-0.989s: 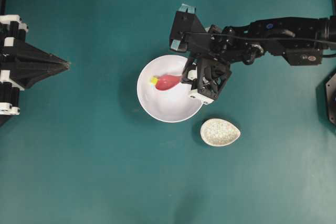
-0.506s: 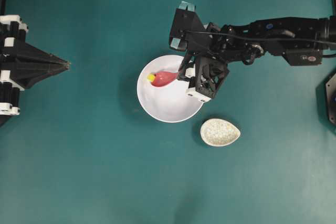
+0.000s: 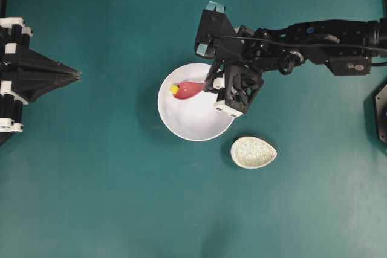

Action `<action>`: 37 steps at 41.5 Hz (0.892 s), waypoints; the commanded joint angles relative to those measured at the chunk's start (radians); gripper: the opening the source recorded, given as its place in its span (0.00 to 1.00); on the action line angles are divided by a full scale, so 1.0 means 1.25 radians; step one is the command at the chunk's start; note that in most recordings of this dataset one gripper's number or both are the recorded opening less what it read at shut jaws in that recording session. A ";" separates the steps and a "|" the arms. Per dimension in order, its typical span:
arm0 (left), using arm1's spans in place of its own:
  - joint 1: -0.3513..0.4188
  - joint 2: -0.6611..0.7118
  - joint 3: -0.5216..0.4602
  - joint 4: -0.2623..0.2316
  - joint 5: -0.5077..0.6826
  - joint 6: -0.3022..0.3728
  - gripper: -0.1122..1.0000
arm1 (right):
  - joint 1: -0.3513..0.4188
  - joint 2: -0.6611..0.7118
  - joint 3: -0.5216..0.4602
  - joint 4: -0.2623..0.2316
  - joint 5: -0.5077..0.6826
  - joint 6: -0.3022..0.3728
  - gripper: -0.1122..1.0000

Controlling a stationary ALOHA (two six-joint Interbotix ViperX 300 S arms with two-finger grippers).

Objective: Scoop the yellow hexagonal prism block from the bowl with a spoon using the right arm.
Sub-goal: 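Push the spoon under the yellow block along the bowl wall, then tilt the spoon up the bowl side, keeping the yellow block on it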

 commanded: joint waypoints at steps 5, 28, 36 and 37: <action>0.001 0.006 -0.012 0.001 -0.001 -0.001 0.11 | 0.001 -0.012 -0.018 0.000 -0.010 -0.001 0.31; 0.001 0.006 -0.012 0.001 0.001 -0.001 0.11 | 0.000 -0.032 -0.017 -0.009 -0.036 -0.002 0.31; 0.001 0.006 -0.012 0.001 0.002 -0.001 0.11 | 0.001 -0.034 -0.018 -0.009 -0.045 -0.002 0.30; 0.000 0.006 -0.012 0.001 0.002 -0.001 0.11 | 0.001 -0.033 -0.017 -0.009 -0.045 -0.002 0.30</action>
